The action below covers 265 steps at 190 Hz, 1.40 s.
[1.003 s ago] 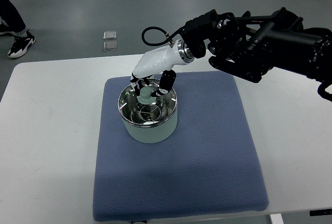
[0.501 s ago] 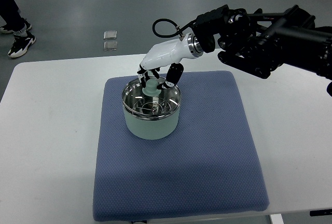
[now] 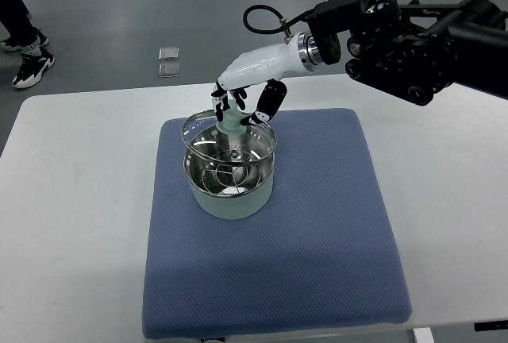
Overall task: Open lid and place right of pot
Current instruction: 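Lift the glass lid up off the pot with the right hand, then carry the lid beside the pot and lower it onto the mat, then open the right hand and withdraw it from the lid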
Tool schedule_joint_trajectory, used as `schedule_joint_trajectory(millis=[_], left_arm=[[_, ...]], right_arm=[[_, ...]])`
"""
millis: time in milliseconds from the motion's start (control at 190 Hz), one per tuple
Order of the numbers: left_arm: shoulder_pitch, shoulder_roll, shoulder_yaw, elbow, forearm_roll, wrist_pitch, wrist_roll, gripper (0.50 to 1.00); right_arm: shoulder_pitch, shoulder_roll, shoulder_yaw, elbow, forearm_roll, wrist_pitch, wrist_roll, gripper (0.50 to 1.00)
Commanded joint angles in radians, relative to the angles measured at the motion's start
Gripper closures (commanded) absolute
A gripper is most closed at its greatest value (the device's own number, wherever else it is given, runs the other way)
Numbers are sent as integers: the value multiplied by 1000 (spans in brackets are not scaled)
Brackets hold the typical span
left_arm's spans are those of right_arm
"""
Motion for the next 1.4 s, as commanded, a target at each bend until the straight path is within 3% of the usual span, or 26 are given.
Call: schedule_joint_trajectory(millis=[0,301,533,913,923,945,950,955,960,966,971,976,982,987,992,997,1003,1008,1013,1034,1203,1293,1377,1393], left_arm=[[0,0,0,0,0,-1,-2,500],[-2,0,2,0,0,-3,0,500],[-2,0,2,0,0,-3,0,500],[-2,0,2,-1,0,-3,0,500],[-2,0,2,-1,0,-1,0,500],[-2,0,2,-1,0,-3,0,500],[-2,0,2,-1,0,-1,0,500],[-2,0,2,-1,0,-1,0,500],[-2,0,2,-1,0,-1,0,500],[-2,0,2,-1,0,-1,0,500],[-2,0,2,-1,0,-1,0,500],[-2,0,2,-1,0,-1,0,500],[-2,0,0,-1,0,-1,0,500],[-2,0,0,-1,0,-1,0,500],[-2,0,0,-1,0,-3,0,500],[-2,0,0,-1,0,-3,0,500],[-2,0,0,-1,0,-3,0,500],[-2,0,0,-1,0,-3,0,500],[-2,0,0,-1,0,-3,0,500],[-2,0,0,-1,0,-3,0,500],[-2,0,0,-1,0,-3,-2,500],[-2,0,0,-1,0,-3,-2,500],[-2,0,0,-1,0,-3,-2,500],[-2,0,0,-1,0,-3,-2,500]], right_arm=[[9,-21,1,6,0,7,0,1000],[-9,-125,3,7,-3,10,0,1000],[-127,-222,1,-3,-13,-13,0,1000],[-298,-217,1,-36,-21,-91,0,1000],[-301,-216,3,-36,-20,-91,0,996],[-307,-214,5,-40,-17,-92,0,934],[-309,-211,6,-40,-10,-92,0,900],[-309,-211,6,-40,-10,-92,0,899],[-310,-210,6,-42,-6,-94,0,861],[-310,-210,6,-42,-6,-94,0,861],[-313,-210,8,-43,-3,-94,0,812],[-313,-210,8,-43,-3,-94,0,812],[-315,-210,8,-43,-1,-97,0,759],[-315,-210,8,-43,-1,-97,0,758],[-316,-210,11,-43,-1,-100,0,704],[-316,-210,11,-43,-1,-100,0,703],[-316,-208,12,-43,0,-103,0,663],[-316,-208,12,-43,0,-103,0,662],[-318,-208,14,-43,2,-108,0,628],[-321,-208,21,-43,5,-115,0,591],[-348,-213,144,-46,109,-103,0,581],[-396,-208,242,-66,301,-80,0,581],[-447,-191,311,-96,559,-14,0,579],[-457,-178,327,-99,627,3,-31,579]])
